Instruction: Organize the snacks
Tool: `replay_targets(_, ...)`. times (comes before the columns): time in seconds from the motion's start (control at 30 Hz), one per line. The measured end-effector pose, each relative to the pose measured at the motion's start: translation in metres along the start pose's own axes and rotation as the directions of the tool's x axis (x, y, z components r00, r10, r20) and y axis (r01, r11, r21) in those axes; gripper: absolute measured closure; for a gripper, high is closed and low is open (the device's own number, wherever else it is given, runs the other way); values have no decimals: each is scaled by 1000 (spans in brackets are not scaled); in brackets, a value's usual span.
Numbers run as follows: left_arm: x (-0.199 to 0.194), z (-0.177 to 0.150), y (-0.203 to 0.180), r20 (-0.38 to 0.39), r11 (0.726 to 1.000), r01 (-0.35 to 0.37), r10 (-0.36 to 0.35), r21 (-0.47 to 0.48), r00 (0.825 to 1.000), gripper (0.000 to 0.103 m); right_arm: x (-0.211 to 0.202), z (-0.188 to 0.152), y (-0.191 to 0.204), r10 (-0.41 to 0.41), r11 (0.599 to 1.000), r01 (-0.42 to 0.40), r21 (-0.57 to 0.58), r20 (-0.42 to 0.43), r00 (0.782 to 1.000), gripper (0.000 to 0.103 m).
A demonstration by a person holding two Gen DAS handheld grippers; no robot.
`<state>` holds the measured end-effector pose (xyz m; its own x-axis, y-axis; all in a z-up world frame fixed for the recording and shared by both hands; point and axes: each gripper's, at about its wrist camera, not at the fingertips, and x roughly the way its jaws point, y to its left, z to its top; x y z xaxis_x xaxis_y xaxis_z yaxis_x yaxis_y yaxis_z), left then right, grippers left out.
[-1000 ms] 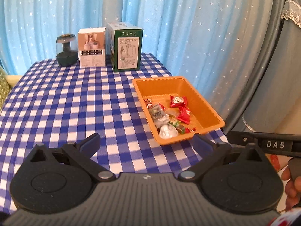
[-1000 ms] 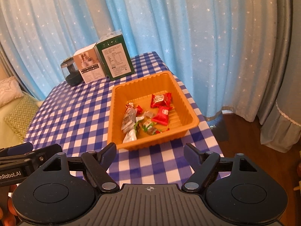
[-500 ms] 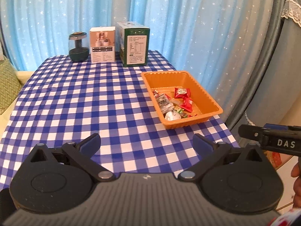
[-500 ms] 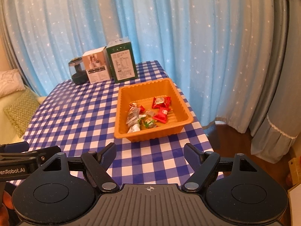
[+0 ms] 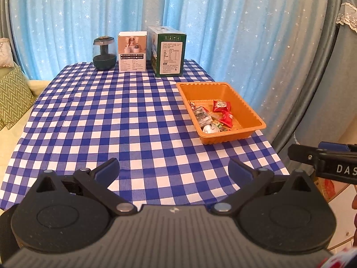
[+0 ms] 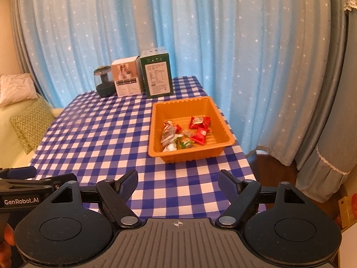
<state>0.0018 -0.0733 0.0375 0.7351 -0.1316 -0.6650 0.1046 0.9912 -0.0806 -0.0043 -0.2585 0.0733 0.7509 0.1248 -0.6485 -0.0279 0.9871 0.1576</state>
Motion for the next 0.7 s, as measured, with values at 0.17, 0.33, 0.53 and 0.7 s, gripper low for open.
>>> replay_targets(0.17, -3, -1, -1, 7, 1000, -1, 1, 4, 1000, 0, 0, -1, 0, 3, 1000, -3, 0, -5, 1000, 25)
replay_targets(0.33, -4, 0, -1, 2, 1000, 9, -9, 1, 1000, 0, 1, -3, -2, 1, 1000, -1, 8, -7, 1000, 25)
replay_targets(0.53, -5, 0, -3, 4, 1000, 8, -8, 4, 1000, 0, 0, -5, -2, 3, 1000, -3, 12, -11, 1000, 25)
replay_targets(0.7, -5, 0, -4, 8, 1000, 10, -11, 5, 1000, 0, 1, -5, -2, 5, 1000, -5, 9, -13, 1000, 25)
